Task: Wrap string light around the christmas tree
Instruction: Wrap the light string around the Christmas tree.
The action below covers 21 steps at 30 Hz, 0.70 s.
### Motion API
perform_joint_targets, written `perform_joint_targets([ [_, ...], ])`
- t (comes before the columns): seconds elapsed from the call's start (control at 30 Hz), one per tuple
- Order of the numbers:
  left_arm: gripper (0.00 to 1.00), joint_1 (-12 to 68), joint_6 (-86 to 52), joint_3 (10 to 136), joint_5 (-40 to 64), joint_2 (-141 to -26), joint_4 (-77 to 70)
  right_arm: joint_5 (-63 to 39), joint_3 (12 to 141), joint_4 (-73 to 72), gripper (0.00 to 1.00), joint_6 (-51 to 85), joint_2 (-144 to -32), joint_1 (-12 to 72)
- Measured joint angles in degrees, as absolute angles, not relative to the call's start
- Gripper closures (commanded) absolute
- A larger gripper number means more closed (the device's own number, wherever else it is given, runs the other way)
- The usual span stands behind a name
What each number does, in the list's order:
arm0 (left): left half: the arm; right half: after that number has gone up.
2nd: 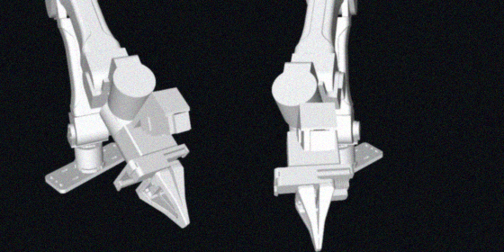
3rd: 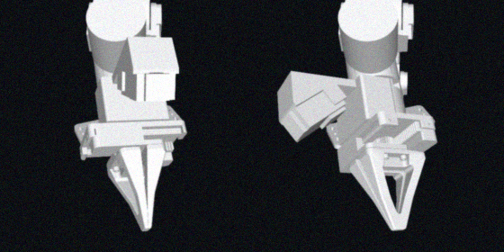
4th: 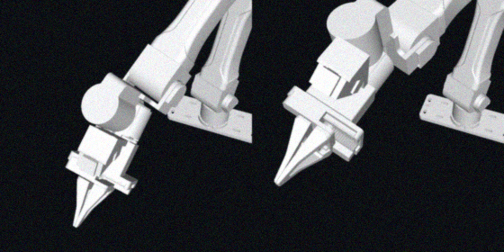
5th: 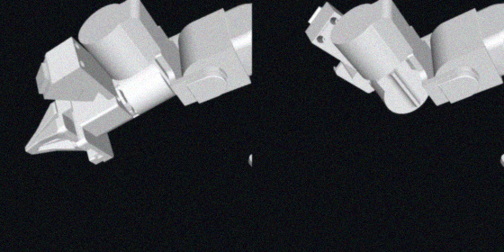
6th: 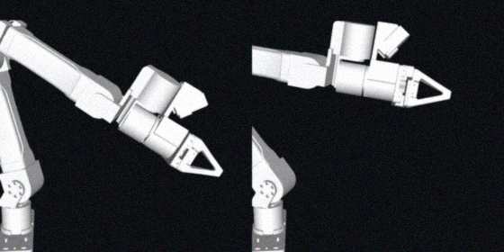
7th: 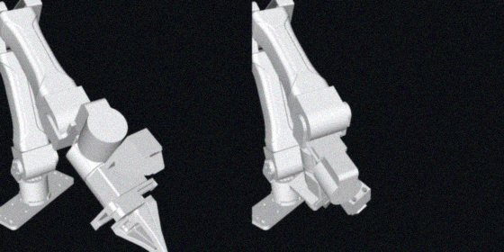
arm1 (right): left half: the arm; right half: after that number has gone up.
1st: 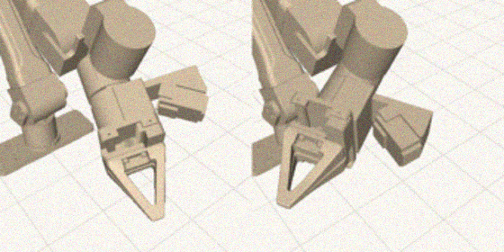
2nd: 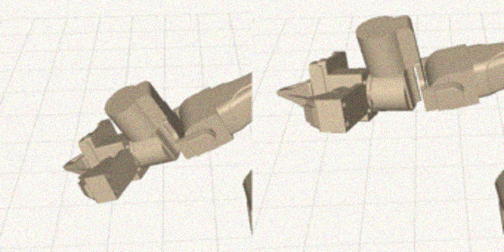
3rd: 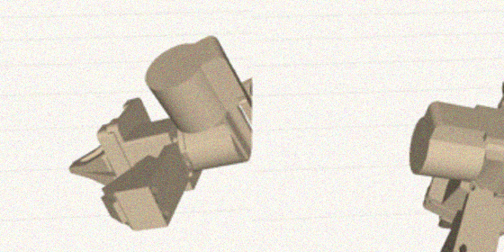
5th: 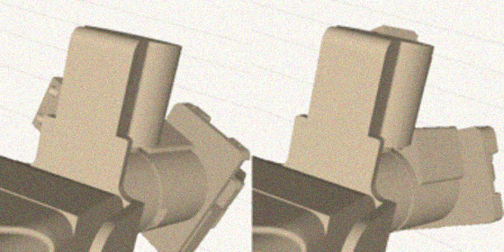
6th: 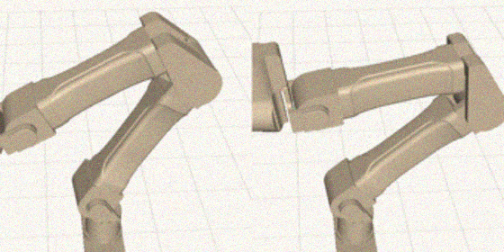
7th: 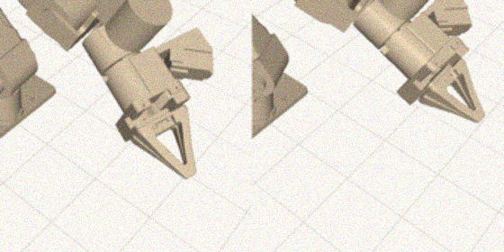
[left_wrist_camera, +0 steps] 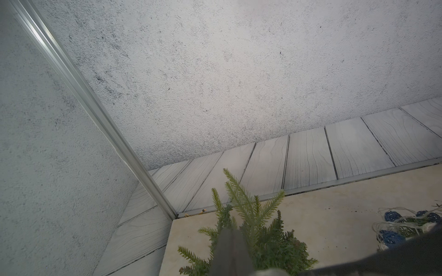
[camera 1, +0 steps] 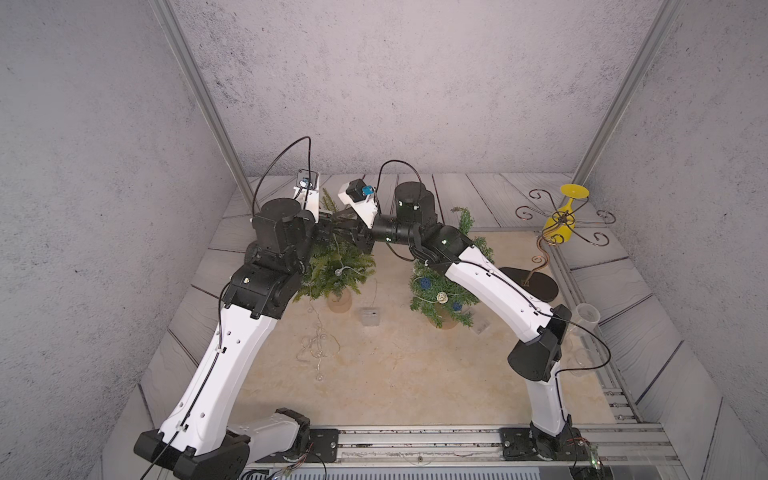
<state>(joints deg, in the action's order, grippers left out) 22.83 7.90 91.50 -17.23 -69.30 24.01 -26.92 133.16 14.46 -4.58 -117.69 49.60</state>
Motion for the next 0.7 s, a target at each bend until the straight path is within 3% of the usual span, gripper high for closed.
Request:
perform_joint_targets([
  [0.1, 1.00, 22.7, 7.9, 91.5, -17.3, -68.6, 24.0, -26.2, 133.9, 15.7, 0.65, -5.1, -118.7, 49.6],
  [0.27, 1.00, 22.4, 7.9, 91.5, -17.2, -67.8, 23.9, -25.4, 131.5, 16.2, 0.64, -5.0, -118.7, 49.6],
  [0.5, 1.00, 22.2, 7.5, 90.9, -16.7, -67.4, 23.8, -26.1, 135.6, 17.6, 0.88, -4.8, -120.8, 49.6],
  [0.57, 1.00, 22.2, 7.4, 90.7, -16.1, -67.4, 23.7, -26.7, 136.6, 17.5, 1.00, -5.1, -121.4, 49.6],
  [0.7, 1.00, 22.2, 7.1, 89.5, -14.9, -67.2, 23.2, -27.0, 136.6, 17.7, 1.00, -5.6, -121.5, 49.6],
])
